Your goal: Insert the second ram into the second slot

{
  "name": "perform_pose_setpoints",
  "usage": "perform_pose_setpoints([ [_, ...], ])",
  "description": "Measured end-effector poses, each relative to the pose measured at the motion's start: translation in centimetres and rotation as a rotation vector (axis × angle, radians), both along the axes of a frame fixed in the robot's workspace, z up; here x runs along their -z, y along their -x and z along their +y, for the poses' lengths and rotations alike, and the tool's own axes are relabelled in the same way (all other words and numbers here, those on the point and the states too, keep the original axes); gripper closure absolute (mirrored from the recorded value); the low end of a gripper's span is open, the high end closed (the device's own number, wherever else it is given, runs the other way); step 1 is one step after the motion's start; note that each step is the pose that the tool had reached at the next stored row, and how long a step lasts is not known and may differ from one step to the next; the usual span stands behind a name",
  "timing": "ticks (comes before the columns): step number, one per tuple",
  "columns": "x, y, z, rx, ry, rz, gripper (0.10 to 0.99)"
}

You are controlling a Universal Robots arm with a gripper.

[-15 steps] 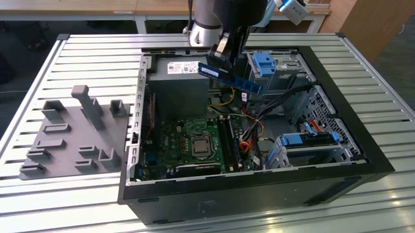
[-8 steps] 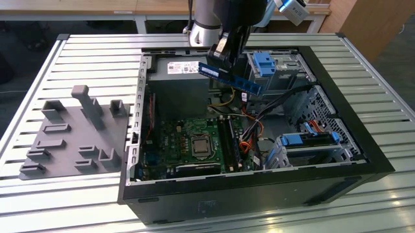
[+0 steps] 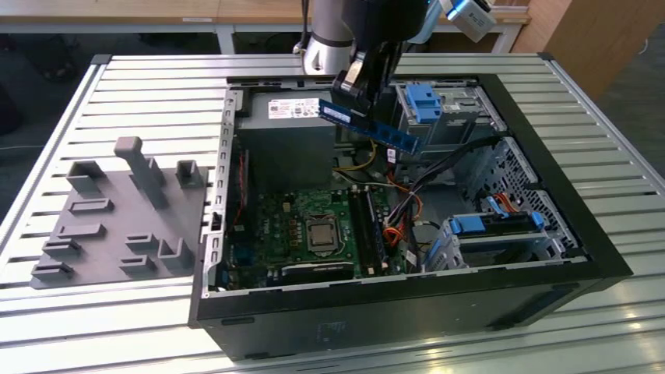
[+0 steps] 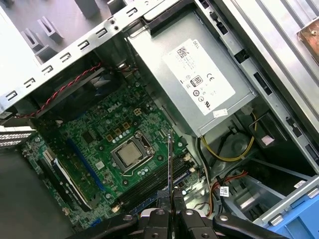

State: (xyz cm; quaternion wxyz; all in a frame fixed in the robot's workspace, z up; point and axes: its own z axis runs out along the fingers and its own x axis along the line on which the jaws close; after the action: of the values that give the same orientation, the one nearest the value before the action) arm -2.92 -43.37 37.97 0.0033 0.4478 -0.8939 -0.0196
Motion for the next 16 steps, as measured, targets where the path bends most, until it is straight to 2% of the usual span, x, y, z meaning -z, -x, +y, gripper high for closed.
perform_pose_setpoints([
  [16, 0.02, 0.00, 0.00, 0.062, 0.000, 0.0000, 0.949],
])
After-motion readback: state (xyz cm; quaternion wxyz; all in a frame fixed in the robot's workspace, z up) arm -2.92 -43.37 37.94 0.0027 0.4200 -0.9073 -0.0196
